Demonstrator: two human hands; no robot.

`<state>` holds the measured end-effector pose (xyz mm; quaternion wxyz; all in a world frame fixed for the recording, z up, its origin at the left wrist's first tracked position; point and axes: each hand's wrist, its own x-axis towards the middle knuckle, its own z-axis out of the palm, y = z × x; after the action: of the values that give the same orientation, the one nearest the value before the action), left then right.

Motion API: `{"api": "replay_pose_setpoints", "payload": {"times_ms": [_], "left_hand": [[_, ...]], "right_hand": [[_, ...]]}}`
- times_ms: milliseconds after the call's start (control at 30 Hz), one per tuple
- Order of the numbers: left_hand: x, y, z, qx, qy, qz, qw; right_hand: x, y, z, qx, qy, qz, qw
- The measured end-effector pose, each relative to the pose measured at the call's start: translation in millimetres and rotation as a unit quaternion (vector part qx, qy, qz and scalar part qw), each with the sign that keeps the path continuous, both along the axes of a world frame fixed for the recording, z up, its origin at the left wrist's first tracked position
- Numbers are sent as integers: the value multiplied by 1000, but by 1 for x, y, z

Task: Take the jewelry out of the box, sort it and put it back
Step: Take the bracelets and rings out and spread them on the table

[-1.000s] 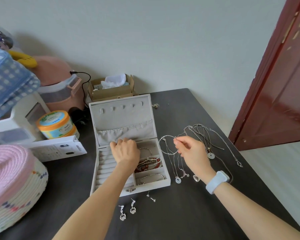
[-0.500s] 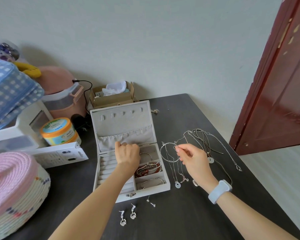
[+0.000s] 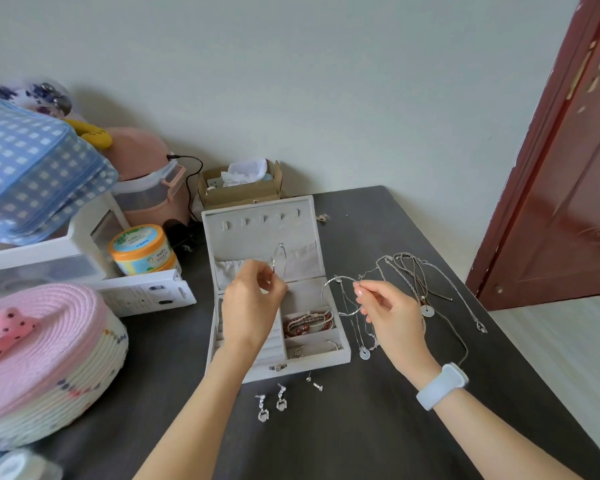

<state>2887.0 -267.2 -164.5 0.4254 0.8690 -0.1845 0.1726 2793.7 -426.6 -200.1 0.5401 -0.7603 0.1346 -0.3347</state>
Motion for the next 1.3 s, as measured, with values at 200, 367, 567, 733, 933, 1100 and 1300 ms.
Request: {"api": "replay_pose_setpoints", "payload": {"times_ms": [200, 367, 567, 733, 933, 1100, 1300], "left_hand": [[-65, 62, -9, -121, 103, 36, 987], [-104, 126, -40, -126, 143, 80, 978], [-115, 182, -67, -75, 210, 153, 963], [-109, 195, -73, -30, 200, 206, 957], [-103, 190, -83, 54, 135, 252, 957], [-103, 187, -88, 61, 106, 263, 957], [-101, 185, -84, 10, 56, 226, 972]], "right_hand": [[-38, 58, -7, 41, -24, 57, 997], [-57, 115, -37, -1, 6, 103, 995], [-59, 176, -53, -37, 88, 181, 979], [-39, 207, -52, -48, 148, 165, 974], [-25, 221, -51, -136, 151, 117, 972], [-25, 222, -54, -181, 135, 115, 967], [-32, 197, -48, -234, 61, 93, 966]]}}
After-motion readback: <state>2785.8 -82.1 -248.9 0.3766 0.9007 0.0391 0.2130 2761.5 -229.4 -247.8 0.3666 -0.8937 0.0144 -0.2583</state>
